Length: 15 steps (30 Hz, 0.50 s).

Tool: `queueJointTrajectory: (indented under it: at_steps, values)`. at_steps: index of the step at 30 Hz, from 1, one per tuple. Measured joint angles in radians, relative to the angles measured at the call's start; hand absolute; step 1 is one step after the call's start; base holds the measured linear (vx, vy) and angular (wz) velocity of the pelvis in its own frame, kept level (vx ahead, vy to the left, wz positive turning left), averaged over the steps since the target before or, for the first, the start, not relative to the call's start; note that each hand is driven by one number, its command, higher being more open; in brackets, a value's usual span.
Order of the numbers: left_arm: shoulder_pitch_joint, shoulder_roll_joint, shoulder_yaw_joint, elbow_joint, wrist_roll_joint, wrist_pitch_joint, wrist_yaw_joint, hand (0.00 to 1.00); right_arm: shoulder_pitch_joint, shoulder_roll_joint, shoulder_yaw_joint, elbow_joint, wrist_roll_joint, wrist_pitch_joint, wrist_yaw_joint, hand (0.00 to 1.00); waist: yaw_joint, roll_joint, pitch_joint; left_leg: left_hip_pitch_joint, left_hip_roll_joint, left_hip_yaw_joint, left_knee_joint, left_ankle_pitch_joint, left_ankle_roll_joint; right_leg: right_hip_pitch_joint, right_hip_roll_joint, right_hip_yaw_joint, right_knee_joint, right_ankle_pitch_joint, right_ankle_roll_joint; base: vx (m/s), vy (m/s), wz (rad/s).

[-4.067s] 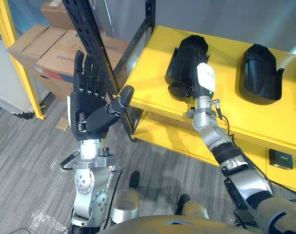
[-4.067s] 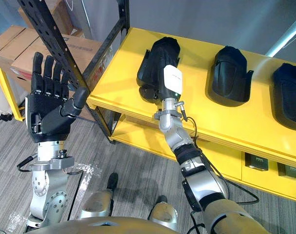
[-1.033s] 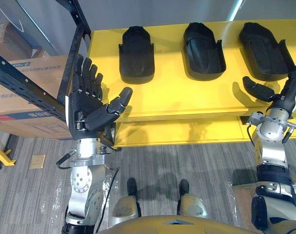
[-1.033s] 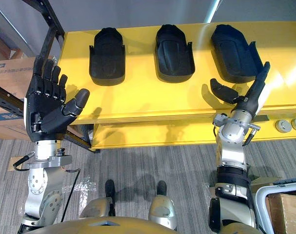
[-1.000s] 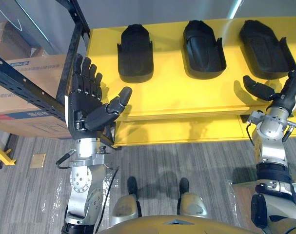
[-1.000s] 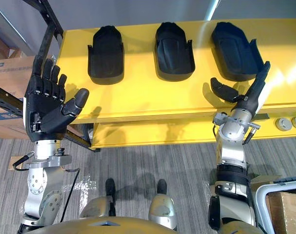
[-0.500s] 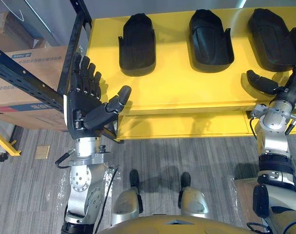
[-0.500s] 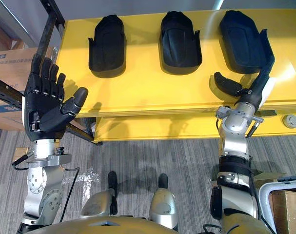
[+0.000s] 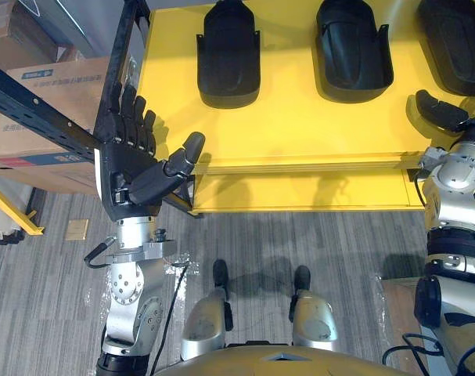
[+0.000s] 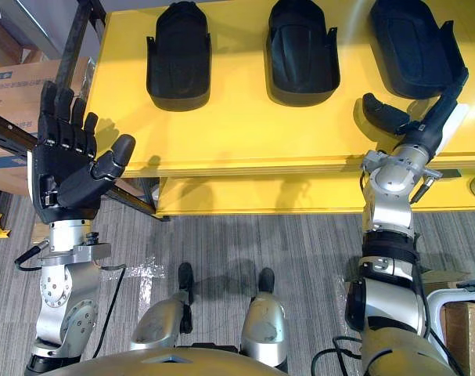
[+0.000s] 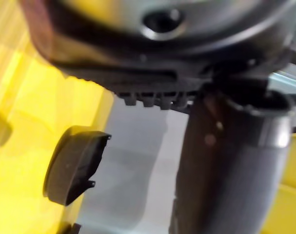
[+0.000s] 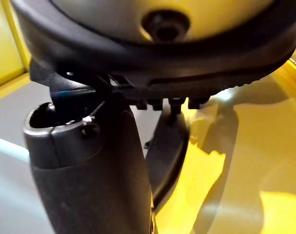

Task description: Walk over and take three plastic housings, then place them on the shelf

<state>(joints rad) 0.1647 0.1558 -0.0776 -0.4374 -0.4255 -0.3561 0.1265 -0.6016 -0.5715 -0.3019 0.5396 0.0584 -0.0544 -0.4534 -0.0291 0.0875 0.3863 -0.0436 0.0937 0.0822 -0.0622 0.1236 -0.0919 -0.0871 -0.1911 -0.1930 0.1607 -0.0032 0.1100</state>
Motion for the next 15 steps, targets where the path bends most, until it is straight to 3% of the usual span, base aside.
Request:
queueJointTrajectory:
  at_steps: [6, 11, 15]
  values:
    - [0.001, 0.000, -0.001, 0.000, 0.000, 0.000, -0.001, 1.00, 0.008, -0.012, 0.000, -0.017, -0.012, 0.000, -0.016, 1.00, 0.002, 0.011, 0.006, 0.007, 0.000, -0.006, -0.019, 0.013, 0.000, 0.001, 0.000, -0.007, 0.002, 0.000, 0.000, -0.01, 0.001, 0.04]
    - [0.005, -0.001, -0.005, 0.000, 0.000, 0.000, -0.008, 1.00, 0.181, 0.041, -0.012, -0.314, -0.056, -0.001, -0.042, 1.00, 0.000, 0.013, 0.005, 0.019, 0.002, -0.003, -0.021, 0.012, -0.001, 0.012, 0.002, -0.006, 0.000, -0.001, 0.002, 0.00, 0.000, 0.00]
    - [0.034, -0.005, -0.006, -0.001, 0.002, 0.000, -0.023, 1.00, 0.381, 0.168, -0.023, -0.563, -0.160, -0.020, -0.083, 1.00, -0.004, 0.012, 0.001, 0.041, 0.005, 0.001, -0.022, 0.004, -0.003, 0.039, 0.005, -0.008, -0.014, -0.001, 0.002, 0.00, -0.001, -0.02]
